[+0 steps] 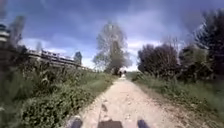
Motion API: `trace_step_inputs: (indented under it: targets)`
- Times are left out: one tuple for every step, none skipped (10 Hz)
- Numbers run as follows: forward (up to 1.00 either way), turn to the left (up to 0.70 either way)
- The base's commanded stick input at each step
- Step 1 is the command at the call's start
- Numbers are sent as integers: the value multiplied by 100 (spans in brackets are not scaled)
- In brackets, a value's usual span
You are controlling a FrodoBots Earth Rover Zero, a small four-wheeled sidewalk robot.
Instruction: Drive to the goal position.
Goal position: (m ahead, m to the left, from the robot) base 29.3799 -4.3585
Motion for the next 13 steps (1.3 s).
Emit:
trace_step_inputs:
  targets:
    - [70,0]
    - [70,-2]
    - [70,-28]
    - [70,-1]
    - [70,0]
    - [70,-26]
    - [70,0]
    - [70,-5]
    - [70,-33]
    - [70,-19]
    - [70,-7]
    - [70,0]
    - [70,0]
